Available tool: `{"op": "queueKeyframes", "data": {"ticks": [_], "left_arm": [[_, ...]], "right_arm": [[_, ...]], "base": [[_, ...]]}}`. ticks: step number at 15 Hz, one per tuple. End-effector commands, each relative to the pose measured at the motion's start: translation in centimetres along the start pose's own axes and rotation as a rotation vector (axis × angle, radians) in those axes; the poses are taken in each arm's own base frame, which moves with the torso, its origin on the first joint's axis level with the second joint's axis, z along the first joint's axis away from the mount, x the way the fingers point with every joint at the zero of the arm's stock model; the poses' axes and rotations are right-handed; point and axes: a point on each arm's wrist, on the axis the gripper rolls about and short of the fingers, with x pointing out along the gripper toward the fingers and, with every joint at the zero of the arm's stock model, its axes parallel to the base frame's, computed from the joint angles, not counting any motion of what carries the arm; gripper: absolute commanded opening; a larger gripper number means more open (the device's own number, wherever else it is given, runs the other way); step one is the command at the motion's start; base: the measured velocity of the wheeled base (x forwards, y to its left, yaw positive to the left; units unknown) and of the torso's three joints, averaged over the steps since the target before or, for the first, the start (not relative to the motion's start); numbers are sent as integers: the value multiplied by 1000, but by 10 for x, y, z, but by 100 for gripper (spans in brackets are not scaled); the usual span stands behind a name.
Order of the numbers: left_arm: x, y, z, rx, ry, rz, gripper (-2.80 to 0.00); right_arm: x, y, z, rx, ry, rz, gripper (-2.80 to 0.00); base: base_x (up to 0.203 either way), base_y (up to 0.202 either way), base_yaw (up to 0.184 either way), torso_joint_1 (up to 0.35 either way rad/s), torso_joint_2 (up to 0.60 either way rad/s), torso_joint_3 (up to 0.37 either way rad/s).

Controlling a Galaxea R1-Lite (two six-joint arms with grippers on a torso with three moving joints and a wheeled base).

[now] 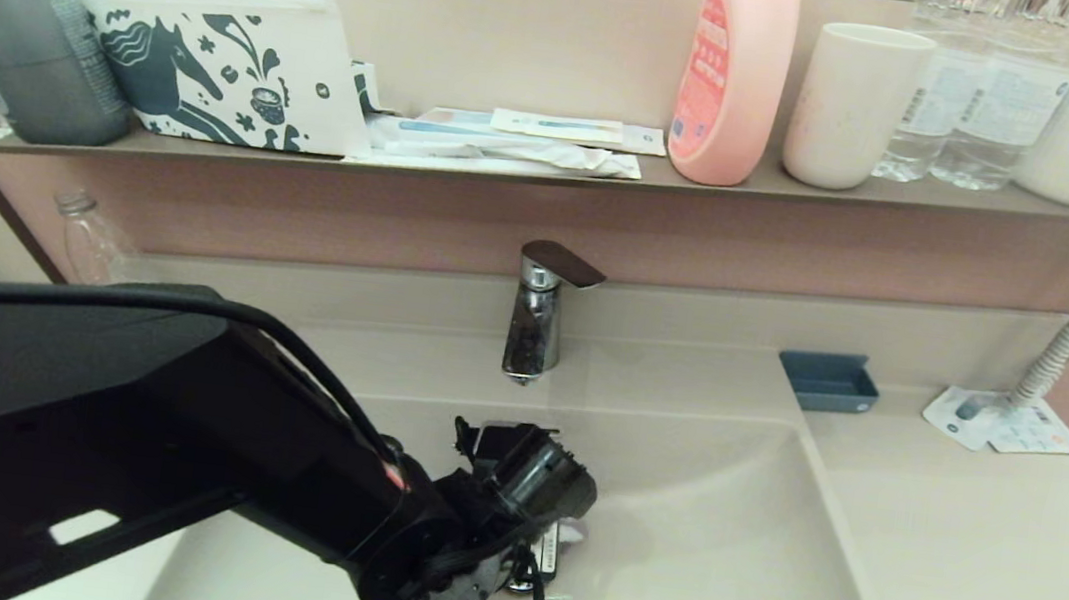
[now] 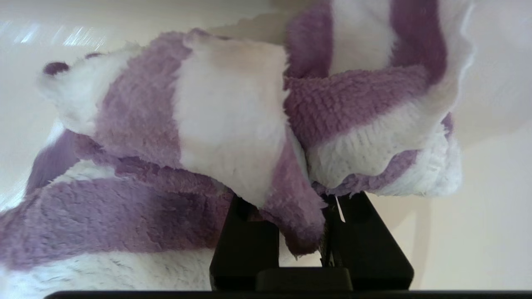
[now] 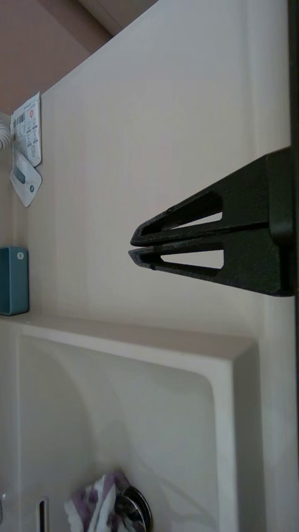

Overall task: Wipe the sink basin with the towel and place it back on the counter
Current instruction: Wipe the sink

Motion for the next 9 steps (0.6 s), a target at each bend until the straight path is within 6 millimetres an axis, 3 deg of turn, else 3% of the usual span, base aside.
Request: {"op": "queueKeyframes", "data": {"ticks": [1,4,7,9], "left_arm": [[-19,10,1,-11,-17,-7,-280],[-27,16,2,-17,-30,1,-280],[-13,12,-1,-11,-16,10,-280],[8,2,-3,-17,-28,5,-280]], "right_arm": [[0,0,0,-1,0,1,-280],[0,0,0,-1,0,1,-280],[0,0,0,-1,0,1,-280],[0,0,0,-1,0,1,-280]], "base": [[0,0,0,0,0,0],[0,0,0,0,0,0],[0,0,0,0,0,0],[0,0,0,0,0,0]]}}
